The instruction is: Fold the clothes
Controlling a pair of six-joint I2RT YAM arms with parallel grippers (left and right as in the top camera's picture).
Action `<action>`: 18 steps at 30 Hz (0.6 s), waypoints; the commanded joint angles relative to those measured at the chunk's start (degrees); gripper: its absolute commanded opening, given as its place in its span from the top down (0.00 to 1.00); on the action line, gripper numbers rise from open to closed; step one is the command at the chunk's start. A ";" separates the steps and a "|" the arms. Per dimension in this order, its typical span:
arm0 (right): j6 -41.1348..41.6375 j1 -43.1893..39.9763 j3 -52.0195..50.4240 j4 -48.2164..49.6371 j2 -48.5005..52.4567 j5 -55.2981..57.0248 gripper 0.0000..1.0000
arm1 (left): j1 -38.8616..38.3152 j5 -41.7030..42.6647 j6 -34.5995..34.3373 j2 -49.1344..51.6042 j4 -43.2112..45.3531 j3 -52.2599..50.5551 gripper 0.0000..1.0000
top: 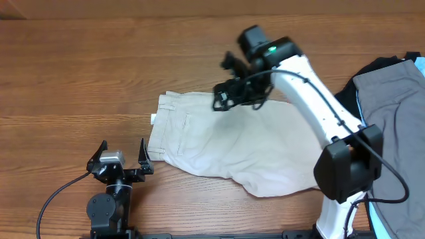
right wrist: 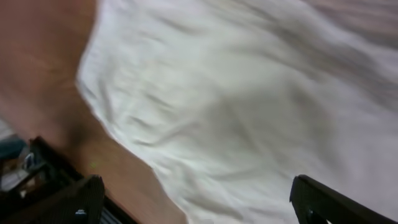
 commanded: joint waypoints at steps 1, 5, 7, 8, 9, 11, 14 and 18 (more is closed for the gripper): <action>0.02 -5.11 -0.20 -2.56 -0.44 5.77 0.00 | 0.39 -0.37 0.70 -0.55 0.00 -0.26 0.00; 0.02 -9.07 -2.93 -2.84 -0.44 6.14 0.00 | 0.39 -0.37 0.70 -0.55 0.00 -0.26 0.00; 0.00 -10.45 -5.46 -2.99 -0.44 6.14 0.00 | 0.39 -0.37 0.70 -0.55 0.00 -0.26 0.00; 0.02 -11.06 -7.15 -2.97 -0.44 6.14 0.00 | 0.39 -0.37 0.70 -0.55 0.00 -0.26 0.00; 0.02 -11.37 -8.57 -2.93 -0.44 6.14 0.00 | 0.39 -0.37 0.70 -0.55 0.00 -0.26 0.00; 0.02 -11.52 -11.87 -1.42 -0.44 6.14 0.00 | 0.39 -0.37 0.70 -0.55 0.00 -0.26 0.00; 0.72 -11.52 -17.62 3.34 -0.44 6.16 0.00 | 0.39 -0.37 0.70 -0.55 0.00 -0.26 0.00; 6.25 -11.50 -24.76 11.93 -0.35 7.61 0.00 | 0.39 -0.37 0.70 -0.55 0.00 -0.26 0.00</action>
